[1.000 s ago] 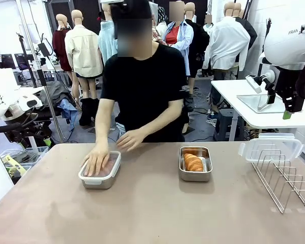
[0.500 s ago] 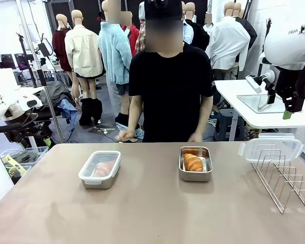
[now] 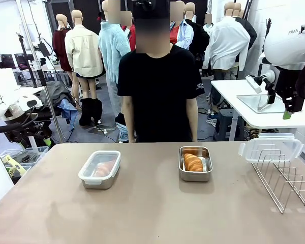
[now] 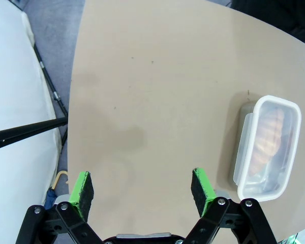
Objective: Place the bread in airtight containers.
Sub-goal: Pick up one Airtight Container lid and hand it to the human.
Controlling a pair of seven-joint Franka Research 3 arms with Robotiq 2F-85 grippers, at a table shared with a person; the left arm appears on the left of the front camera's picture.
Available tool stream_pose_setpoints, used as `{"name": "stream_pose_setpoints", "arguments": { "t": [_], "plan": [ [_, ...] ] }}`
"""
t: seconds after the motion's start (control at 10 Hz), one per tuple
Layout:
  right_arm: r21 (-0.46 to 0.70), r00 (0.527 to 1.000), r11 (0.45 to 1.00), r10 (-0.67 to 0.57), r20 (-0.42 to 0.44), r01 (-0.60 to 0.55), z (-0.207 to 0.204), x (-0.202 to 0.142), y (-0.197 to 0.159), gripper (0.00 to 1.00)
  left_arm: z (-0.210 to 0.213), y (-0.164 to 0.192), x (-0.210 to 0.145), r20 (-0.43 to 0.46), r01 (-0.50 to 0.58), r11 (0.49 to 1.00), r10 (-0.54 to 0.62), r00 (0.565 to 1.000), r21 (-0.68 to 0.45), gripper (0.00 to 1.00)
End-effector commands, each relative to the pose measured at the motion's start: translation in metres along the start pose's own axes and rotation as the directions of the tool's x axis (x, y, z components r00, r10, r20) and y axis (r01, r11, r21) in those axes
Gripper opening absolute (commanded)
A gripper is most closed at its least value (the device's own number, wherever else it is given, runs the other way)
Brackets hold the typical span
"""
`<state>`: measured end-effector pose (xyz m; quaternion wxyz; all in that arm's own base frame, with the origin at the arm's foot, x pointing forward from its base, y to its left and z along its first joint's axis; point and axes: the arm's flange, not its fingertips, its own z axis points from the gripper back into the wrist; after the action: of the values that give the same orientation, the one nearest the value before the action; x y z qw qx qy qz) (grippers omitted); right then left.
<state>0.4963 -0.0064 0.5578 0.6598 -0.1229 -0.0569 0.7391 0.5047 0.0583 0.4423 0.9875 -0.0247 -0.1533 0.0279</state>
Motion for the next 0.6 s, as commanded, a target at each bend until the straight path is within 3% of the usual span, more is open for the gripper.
{"name": "stream_pose_setpoints", "arguments": {
  "t": [0.0, 0.5],
  "plan": [
    [0.007, 1.000, 1.000, 0.019, -0.013, -0.019, 0.0002, -0.0014, 0.0019, 1.00, 0.0015, -0.0002, -0.0002, -0.010, -0.013, 1.000, 0.013, 1.000, 0.023, 1.00],
    [0.007, 1.000, 1.000, 0.019, -0.013, -0.019, 0.0002, -0.0014, 0.0019, 1.00, 0.0015, -0.0002, -0.0002, -0.010, -0.013, 1.000, 0.013, 1.000, 0.023, 1.00]
  ]
}}
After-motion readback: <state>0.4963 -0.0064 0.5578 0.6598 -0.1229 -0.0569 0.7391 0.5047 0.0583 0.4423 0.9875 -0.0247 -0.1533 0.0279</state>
